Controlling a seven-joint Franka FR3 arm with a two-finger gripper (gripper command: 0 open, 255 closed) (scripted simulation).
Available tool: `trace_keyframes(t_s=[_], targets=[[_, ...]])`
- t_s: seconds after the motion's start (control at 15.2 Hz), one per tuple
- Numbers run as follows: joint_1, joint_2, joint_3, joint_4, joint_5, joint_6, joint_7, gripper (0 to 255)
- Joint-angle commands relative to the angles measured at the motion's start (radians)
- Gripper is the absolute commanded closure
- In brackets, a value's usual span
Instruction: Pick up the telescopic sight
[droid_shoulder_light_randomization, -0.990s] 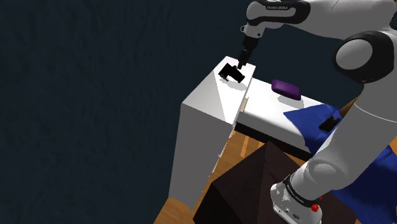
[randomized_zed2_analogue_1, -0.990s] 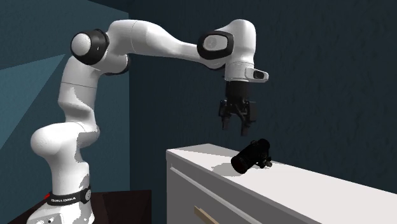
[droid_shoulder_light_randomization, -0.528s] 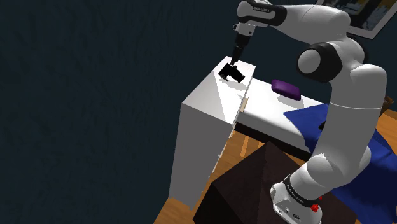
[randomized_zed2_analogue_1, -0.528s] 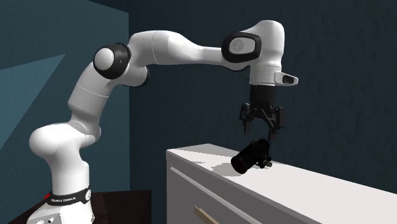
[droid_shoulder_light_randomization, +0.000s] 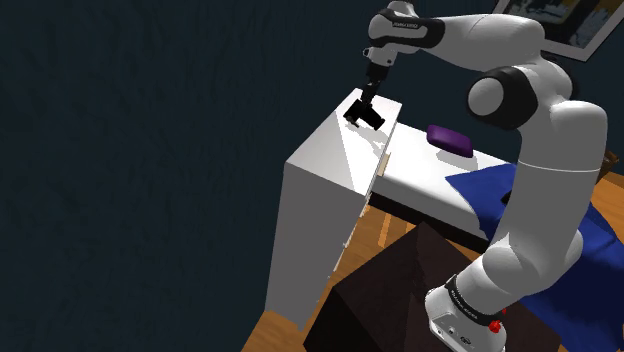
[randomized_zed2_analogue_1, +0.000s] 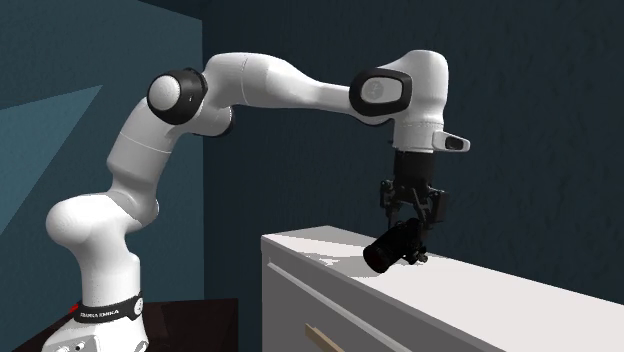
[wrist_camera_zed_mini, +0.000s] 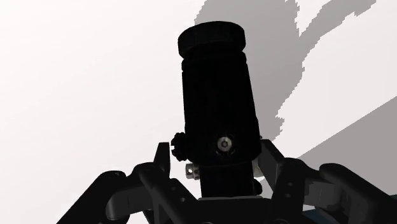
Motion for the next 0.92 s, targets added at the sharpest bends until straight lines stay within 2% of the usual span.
trace_keyframes(t_s=[0.0, 0.53, 0.86], targets=[[0.0, 0.0, 0.0, -0.004, 0.0, 0.002, 0.0, 255], [0.001, -0.001, 0.0, -0.006, 0.0, 0.004, 0.0, 255], [-0.004, 0.005, 0.0, 0.069, 0.0, -0.066, 0.006, 255]])
